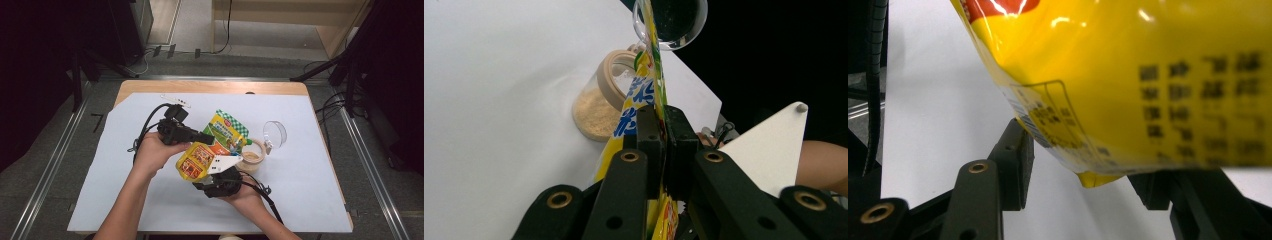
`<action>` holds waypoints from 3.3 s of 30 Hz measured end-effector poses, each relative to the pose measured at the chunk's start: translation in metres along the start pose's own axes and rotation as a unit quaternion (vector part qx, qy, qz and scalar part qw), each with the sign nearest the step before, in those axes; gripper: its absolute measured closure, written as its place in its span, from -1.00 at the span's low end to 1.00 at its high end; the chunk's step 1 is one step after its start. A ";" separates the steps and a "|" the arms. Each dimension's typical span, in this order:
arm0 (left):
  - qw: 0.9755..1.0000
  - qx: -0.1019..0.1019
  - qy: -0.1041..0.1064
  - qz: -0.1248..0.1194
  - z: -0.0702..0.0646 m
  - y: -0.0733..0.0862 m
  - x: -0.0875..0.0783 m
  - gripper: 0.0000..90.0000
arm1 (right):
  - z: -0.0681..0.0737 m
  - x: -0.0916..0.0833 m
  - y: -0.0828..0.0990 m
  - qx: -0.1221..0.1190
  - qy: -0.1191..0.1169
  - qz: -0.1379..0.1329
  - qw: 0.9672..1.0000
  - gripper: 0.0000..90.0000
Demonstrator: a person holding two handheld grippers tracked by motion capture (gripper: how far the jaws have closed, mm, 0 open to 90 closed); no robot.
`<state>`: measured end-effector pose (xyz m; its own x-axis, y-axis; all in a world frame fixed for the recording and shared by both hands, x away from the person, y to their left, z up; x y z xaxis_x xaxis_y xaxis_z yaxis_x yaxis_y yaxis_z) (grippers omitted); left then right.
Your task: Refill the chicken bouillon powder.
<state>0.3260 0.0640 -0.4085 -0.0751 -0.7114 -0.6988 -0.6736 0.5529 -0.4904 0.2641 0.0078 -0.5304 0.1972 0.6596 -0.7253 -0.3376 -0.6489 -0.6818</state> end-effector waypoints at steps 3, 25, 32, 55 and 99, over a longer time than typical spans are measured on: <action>1.000 0.012 -0.011 0.006 0.000 0.002 -0.001 0.97 | -0.001 -0.002 -0.001 0.007 0.000 -0.007 1.000 0.12; 0.998 -0.001 -0.017 -0.055 0.025 0.003 -0.028 0.99 | -0.012 -0.015 -0.002 0.038 0.002 -0.025 0.999 0.11; 0.997 -0.013 -0.028 -0.068 0.049 0.001 -0.027 0.99 | -0.009 -0.015 -0.002 0.033 -0.001 -0.023 0.999 0.11; 0.995 -0.051 -0.042 -0.076 0.082 0.027 -0.029 0.97 | -0.013 -0.029 -0.002 0.030 0.005 -0.030 0.999 0.12; 0.993 -0.031 -0.071 -0.094 0.051 0.070 -0.062 0.48 | -0.018 -0.038 -0.005 0.016 0.015 -0.016 1.000 0.20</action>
<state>0.3213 0.1688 -0.4263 0.1575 -0.7291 -0.6661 -0.7100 0.3852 -0.5895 0.2751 -0.0206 -0.5010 0.2354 0.6685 -0.7055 -0.3590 -0.6148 -0.7023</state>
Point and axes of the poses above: each handheld gripper's, and its own axes: x roughly forward along the jaws, y roughly out of its underside, z roughly to its left, the point moved 8 cm from there along x, roughly forward along the jaws, and after that the axes turned 12 degrees about z, right-handed, at the moved point
